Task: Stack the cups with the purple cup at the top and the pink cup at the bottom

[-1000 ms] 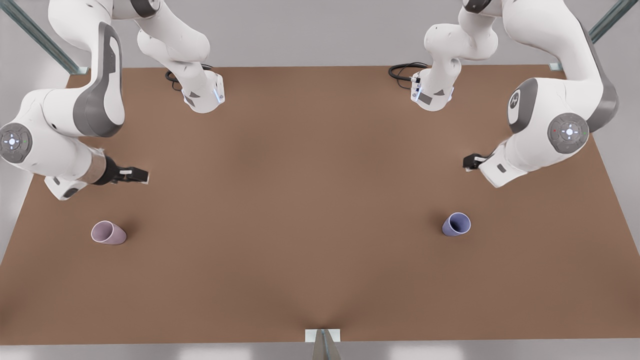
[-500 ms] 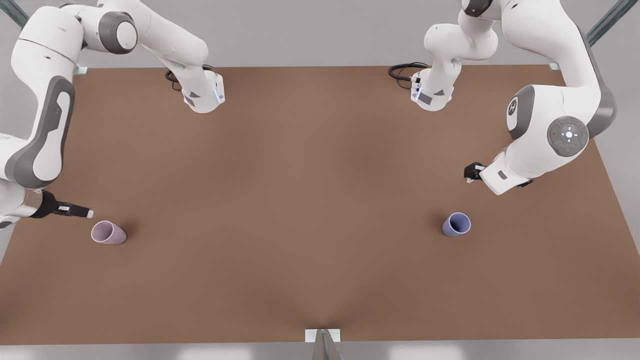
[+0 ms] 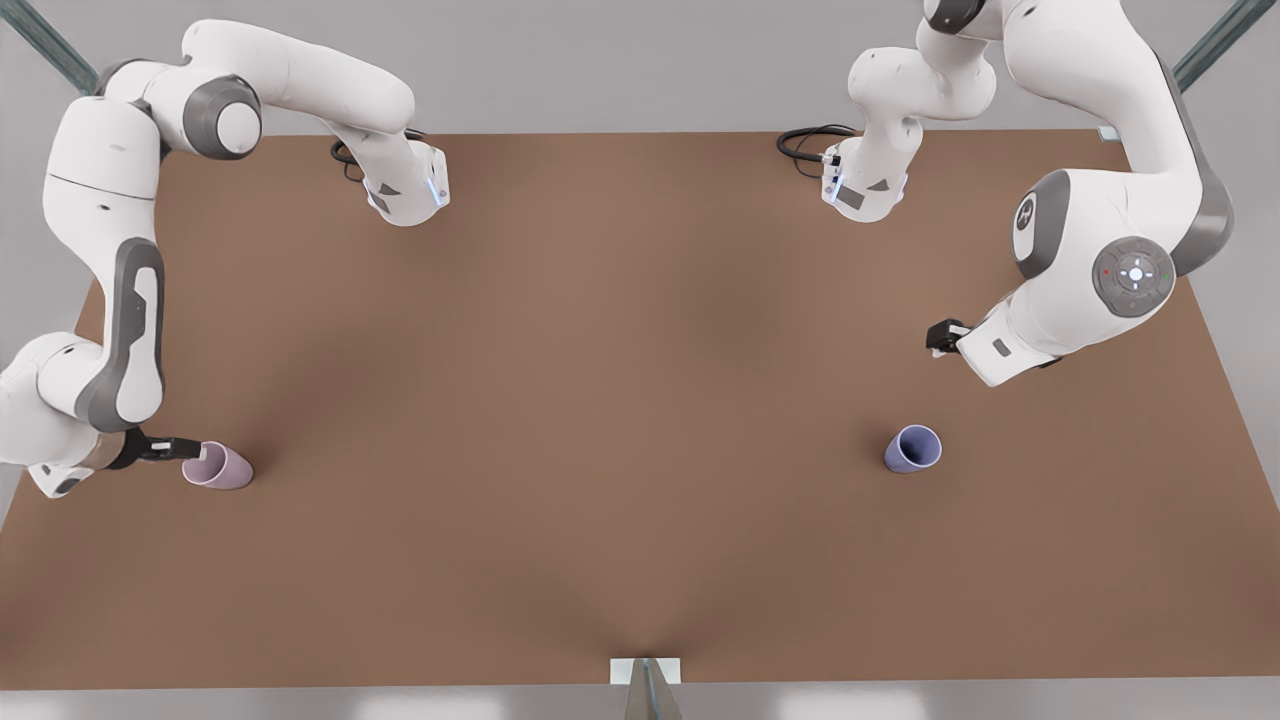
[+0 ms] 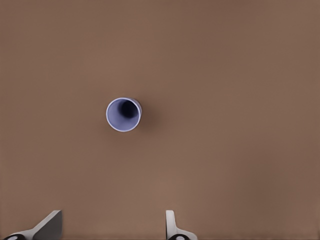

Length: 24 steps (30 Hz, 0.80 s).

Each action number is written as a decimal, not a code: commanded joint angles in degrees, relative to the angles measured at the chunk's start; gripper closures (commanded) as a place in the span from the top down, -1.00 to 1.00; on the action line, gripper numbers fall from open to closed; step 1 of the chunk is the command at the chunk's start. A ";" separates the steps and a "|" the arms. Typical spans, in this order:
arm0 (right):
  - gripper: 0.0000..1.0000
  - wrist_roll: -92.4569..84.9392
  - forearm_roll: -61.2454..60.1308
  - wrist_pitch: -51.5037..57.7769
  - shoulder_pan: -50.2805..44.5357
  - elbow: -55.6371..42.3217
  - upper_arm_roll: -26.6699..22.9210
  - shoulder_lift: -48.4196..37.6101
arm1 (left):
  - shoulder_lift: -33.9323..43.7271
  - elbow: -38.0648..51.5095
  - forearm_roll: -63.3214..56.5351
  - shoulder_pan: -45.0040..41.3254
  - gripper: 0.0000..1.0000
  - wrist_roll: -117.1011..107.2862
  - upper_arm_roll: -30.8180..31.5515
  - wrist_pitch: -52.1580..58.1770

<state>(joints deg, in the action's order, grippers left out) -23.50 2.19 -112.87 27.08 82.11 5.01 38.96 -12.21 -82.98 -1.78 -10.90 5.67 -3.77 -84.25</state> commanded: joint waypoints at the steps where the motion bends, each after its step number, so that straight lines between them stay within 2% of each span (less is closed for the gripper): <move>1: 1.00 -10.87 1.41 -7.18 0.17 1.48 0.00 0.15 | -0.01 0.01 -0.07 0.00 1.00 0.57 -0.01 0.49; 7: 1.00 -10.87 3.87 -11.67 0.43 1.56 0.00 2.08 | -0.01 0.01 -0.07 0.00 1.00 0.48 -0.01 1.54; 8: 0.78 -10.87 3.87 -11.67 0.26 1.48 0.00 2.43 | -0.27 -0.08 -0.07 0.00 1.00 0.48 -0.01 1.63; 9: 0.46 -10.69 3.87 -11.76 -0.09 1.48 -0.09 2.43 | -0.18 0.01 -0.07 0.00 1.00 0.31 -0.01 2.33; 10: 0.32 -10.25 3.87 -11.93 -0.27 1.48 0.00 2.78 | -0.18 0.01 -0.07 0.00 1.00 0.13 -0.01 2.60; 15: 0.20 -9.99 3.87 -12.99 -0.71 1.56 0.00 3.84 | -0.09 0.01 -0.07 0.00 1.00 0.13 -0.01 3.39; 17: -0.13 -9.99 3.87 -12.99 -0.71 1.56 0.00 3.93 | -0.18 0.01 -0.07 0.00 1.00 0.22 -0.01 3.39; 19: -0.57 -9.99 3.87 -12.90 -0.62 1.48 0.00 4.45 | -0.18 0.01 -0.07 0.00 1.00 0.31 -0.01 3.39; 24: -0.57 -9.81 3.78 -10.70 -0.71 1.83 0.18 2.78 | -0.18 0.01 -0.07 0.00 1.00 0.31 -0.01 3.39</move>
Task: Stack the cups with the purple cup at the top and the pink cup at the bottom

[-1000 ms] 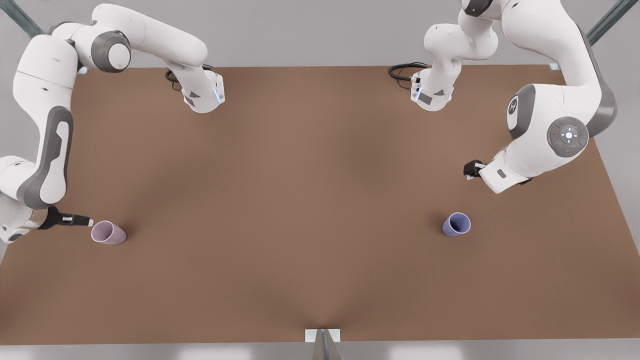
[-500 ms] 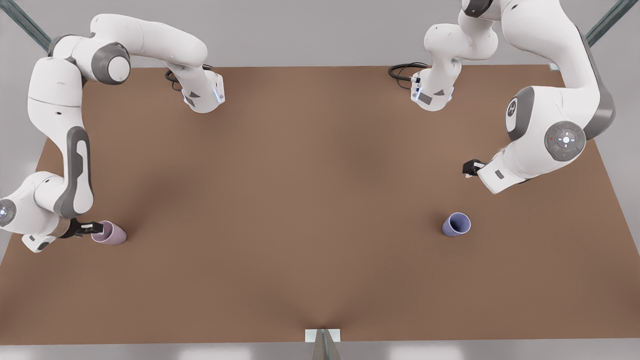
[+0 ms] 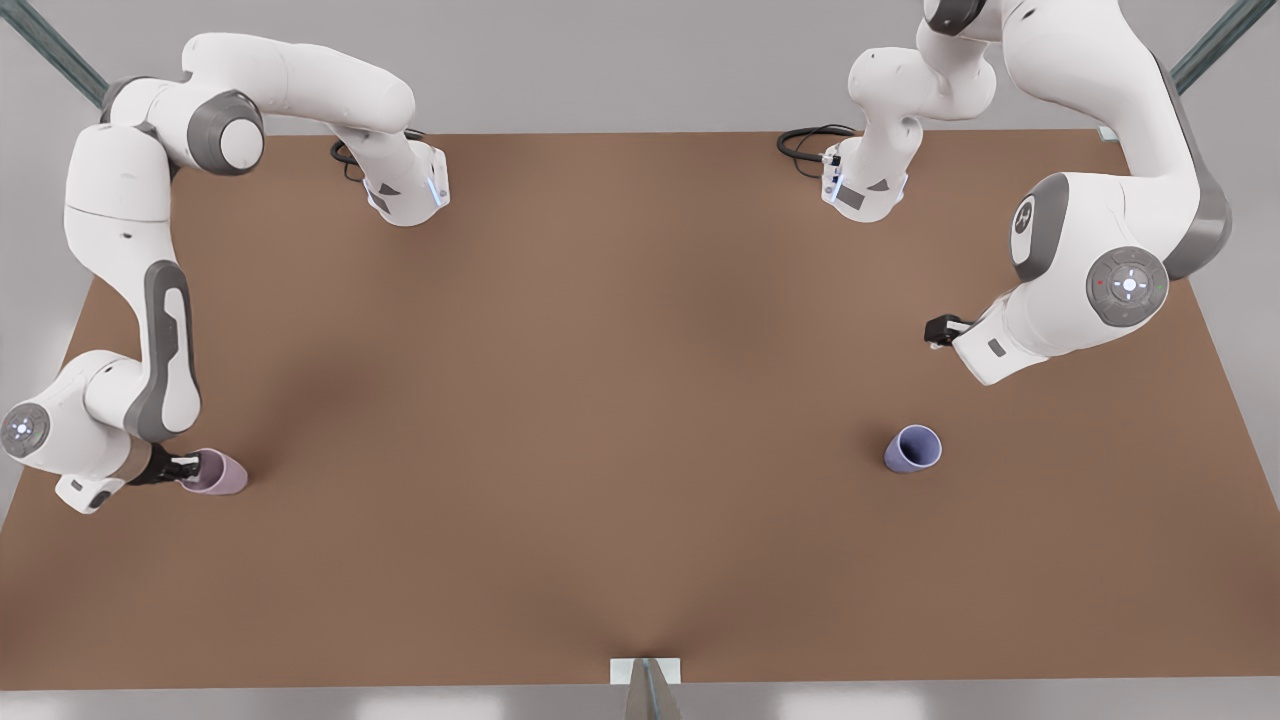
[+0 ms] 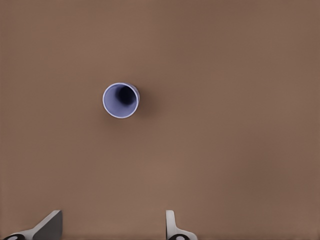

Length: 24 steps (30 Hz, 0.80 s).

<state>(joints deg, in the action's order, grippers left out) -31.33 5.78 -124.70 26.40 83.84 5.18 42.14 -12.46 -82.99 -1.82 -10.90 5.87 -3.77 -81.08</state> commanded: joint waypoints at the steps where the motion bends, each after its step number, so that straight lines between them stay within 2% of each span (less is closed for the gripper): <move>1: -0.57 -2.06 0.20 1.39 -0.12 0.10 0.35 -1.18 | 0.06 0.02 -0.03 0.00 1.00 0.10 -0.01 0.22; 6: -0.57 9.52 -0.33 10.70 -10.74 -0.17 0.62 -7.42 | 0.15 0.02 -0.03 0.00 1.00 0.10 -0.01 0.48; 10: -0.57 37.01 -0.68 17.91 -23.93 -0.78 2.02 -10.50 | 0.41 0.11 -0.03 0.00 1.00 -0.25 -0.01 0.83; 13: -0.57 62.35 -3.76 17.91 -35.36 -4.21 2.38 -9.27 | 0.24 0.82 3.22 0.00 1.00 -0.25 0.17 -0.05; 14: -0.57 66.82 -4.71 17.91 -36.51 -6.48 4.21 -7.96 | 0.06 0.73 3.22 0.00 1.00 -0.16 0.08 -0.22; 15: -0.57 75.95 -7.01 17.91 -38.25 -14.38 7.55 -3.13 | -0.29 0.73 2.78 0.00 1.00 -0.42 0.08 -1.71; 17: -0.57 86.85 -7.27 18.43 -45.01 -26.94 7.56 3.98 | -0.38 0.73 2.87 0.00 1.00 -0.34 0.08 -1.80; 18: -0.57 92.41 -7.01 18.97 -48.90 -35.31 7.21 10.14 | -0.38 0.81 2.78 0.00 1.00 -0.34 0.08 -1.72; 19: -0.57 95.05 -6.92 18.27 -50.83 -38.66 7.03 13.23 | -0.73 0.82 2.43 0.00 1.00 -0.42 0.17 -1.72; 21: -0.57 100.41 -6.92 10.73 -53.56 -39.72 6.33 16.91 | -0.55 0.82 2.78 0.00 1.00 -0.42 0.08 -1.72; 24: -0.57 100.33 -6.66 8.95 -53.82 -40.33 6.16 20.70 | -0.55 0.73 2.61 0.00 1.00 -0.95 0.17 -1.63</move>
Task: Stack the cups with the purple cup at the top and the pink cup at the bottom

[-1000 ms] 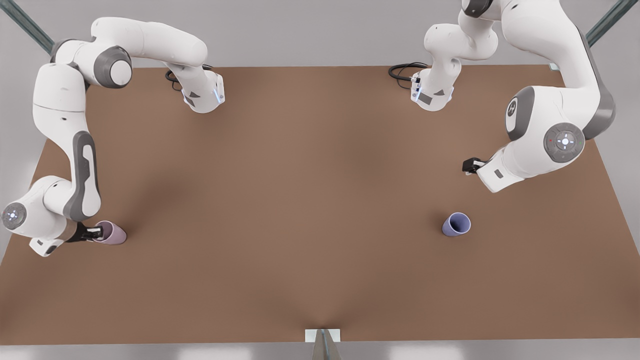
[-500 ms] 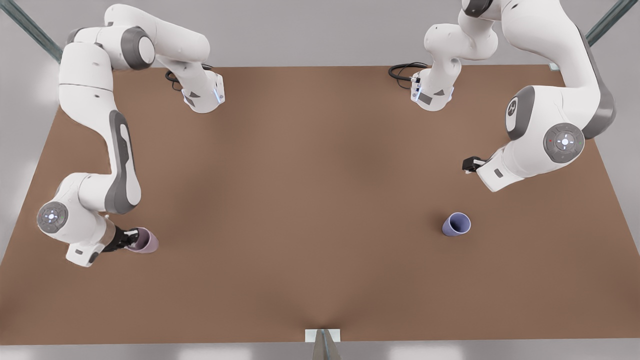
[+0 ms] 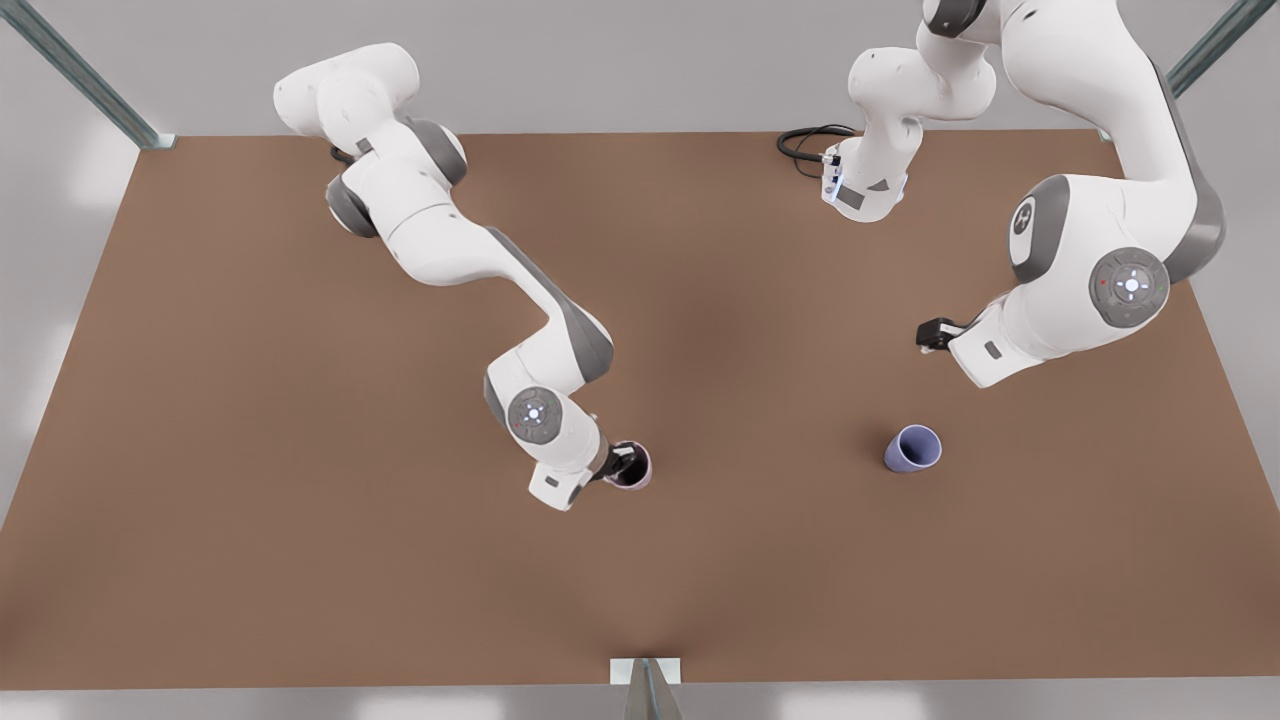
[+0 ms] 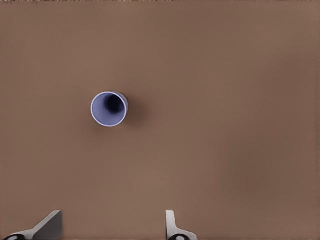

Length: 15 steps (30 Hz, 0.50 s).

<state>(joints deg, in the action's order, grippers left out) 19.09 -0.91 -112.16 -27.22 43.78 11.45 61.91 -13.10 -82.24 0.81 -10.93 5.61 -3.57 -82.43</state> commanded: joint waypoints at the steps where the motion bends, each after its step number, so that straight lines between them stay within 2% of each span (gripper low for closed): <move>1: -0.57 49.90 1.35 -3.50 -0.21 -0.28 -0.20 1.20 | 0.00 -0.02 -0.29 0.03 1.00 -0.69 -0.12 -0.28; 3: -0.57 49.82 5.92 -3.59 -2.40 -0.01 -1.34 1.55 | -0.26 -0.11 -0.29 0.03 1.00 -0.87 -0.21 -0.37; 7: -0.53 49.38 6.10 -3.59 -2.58 -0.01 -1.43 2.69 | -0.70 -0.02 -0.02 0.21 1.00 -0.95 -0.21 -0.37; 8: -0.38 49.46 6.10 -3.59 -2.58 -0.01 -1.34 2.69 | -0.70 -0.11 -0.11 0.21 1.00 -0.95 -0.21 -0.37; 9: 0.20 49.38 6.01 -3.51 -2.58 -0.01 -1.26 2.69 | -0.70 -0.11 -0.11 0.21 1.00 -0.87 -0.21 -0.37; 10: 1.00 49.38 6.01 -3.59 -2.58 -0.01 -1.34 2.78 | -0.97 -0.11 -0.20 0.12 1.00 -1.48 -0.04 -0.37; 15: 1.00 49.38 6.01 -4.03 -2.58 0.08 -1.17 2.78 | -1.49 -0.11 -0.38 0.65 1.00 -0.87 -0.39 -1.42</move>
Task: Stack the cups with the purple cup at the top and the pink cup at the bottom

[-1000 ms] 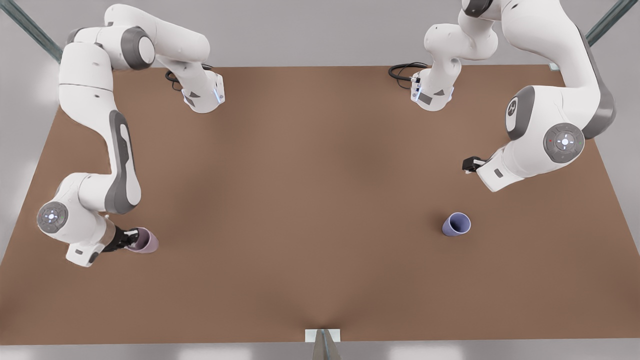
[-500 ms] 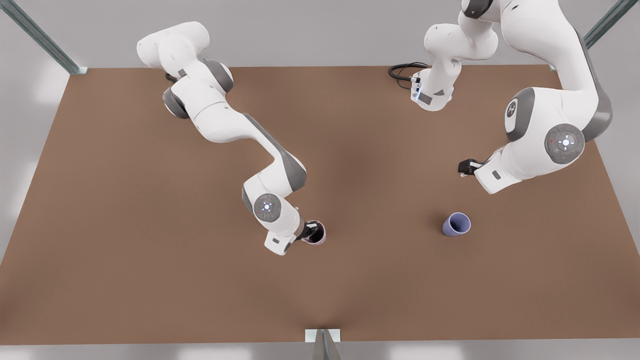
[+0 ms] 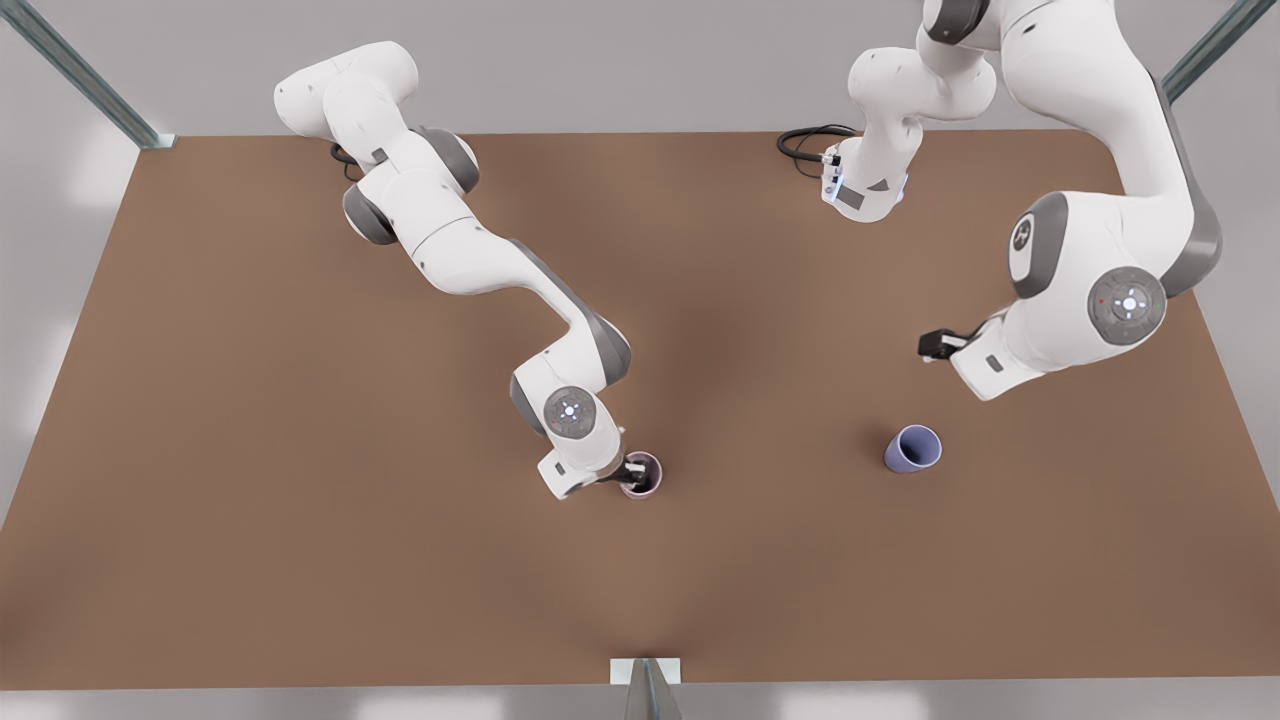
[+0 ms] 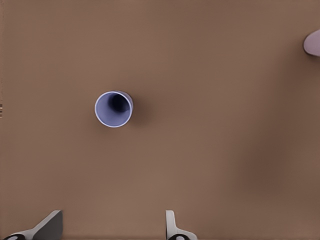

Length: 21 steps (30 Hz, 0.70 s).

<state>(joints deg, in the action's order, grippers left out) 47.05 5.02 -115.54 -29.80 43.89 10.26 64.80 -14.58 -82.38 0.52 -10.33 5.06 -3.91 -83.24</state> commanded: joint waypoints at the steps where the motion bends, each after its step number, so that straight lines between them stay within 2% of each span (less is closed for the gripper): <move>1: 1.00 21.42 0.00 -0.65 0.00 -0.03 0.03 -0.20 | -0.01 0.03 -0.17 0.05 1.00 -0.31 -0.04 -0.61; 3: 1.00 21.42 -0.44 0.23 0.26 -0.03 0.20 -1.25 | -0.18 -0.24 -1.05 0.40 1.00 -0.23 -0.39 -1.22; 4: 1.00 21.25 -0.53 0.76 0.97 0.23 0.11 -4.23 | -2.29 -1.12 -1.22 0.84 1.00 -0.23 -1.10 -6.05; 6: 1.00 8.25 -2.38 12.87 8.08 1.20 1.08 -12.84 | -7.65 -1.20 -5.09 0.93 1.00 -0.23 -1.10 -14.92; 7: 1.00 -0.80 -2.55 20.79 14.84 5.23 1.08 -20.66 | -7.92 -4.10 -5.00 3.39 1.00 -0.14 -1.01 -20.99; 8: 1.00 -8.36 -2.38 23.87 20.82 11.38 0.99 -28.30 | -8.09 -7.00 -4.74 3.83 1.00 -0.23 -1.10 -26.97; 10: 1.00 -23.92 -2.11 23.17 30.93 34.23 0.82 -49.05 | -10.46 -8.15 -4.65 4.97 1.00 -1.46 -1.10 -34.09; 11: 1.00 -30.25 -2.47 23.35 34.62 40.83 0.82 -54.24 | -11.52 -8.24 -4.65 5.06 1.00 -3.12 -1.10 -35.50; 14: 1.00 -35.27 -2.73 29.32 40.52 37.51 0.73 -54.43 | -14.24 -11.49 -4.21 5.41 1.00 -8.66 -1.01 -42.09; 16: 1.00 -40.18 -2.73 30.03 42.18 37.15 0.73 -54.86 | -14.51 -14.56 -4.04 5.85 1.00 -8.93 -1.01 -42.53; 17: 1.00 -41.16 -2.73 29.94 38.70 37.24 -3.11 -54.69 | -14.51 -15.27 -2.98 5.76 1.00 -8.93 -1.01 -42.97; 18: 1.00 -43.51 -2.82 29.59 32.38 37.06 -10.66 -54.51 | -14.60 -15.35 -2.98 5.85 1.00 -8.93 -1.01 -42.97; 19: 1.00 -49.93 -2.91 28.89 29.45 36.89 -13.25 -53.90 | -14.51 -16.58 -3.16 6.03 1.00 -8.75 -1.01 -42.97; 21: 1.00 -51.26 -4.40 25.37 29.53 36.97 -12.98 -52.14 | -15.30 -17.99 -3.16 6.47 1.00 -8.66 -1.10 -43.41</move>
<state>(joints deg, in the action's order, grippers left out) 27.86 1.51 -90.09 0.46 80.88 -2.05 12.33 -29.73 -99.95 -2.78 -3.96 1.22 -4.96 -121.86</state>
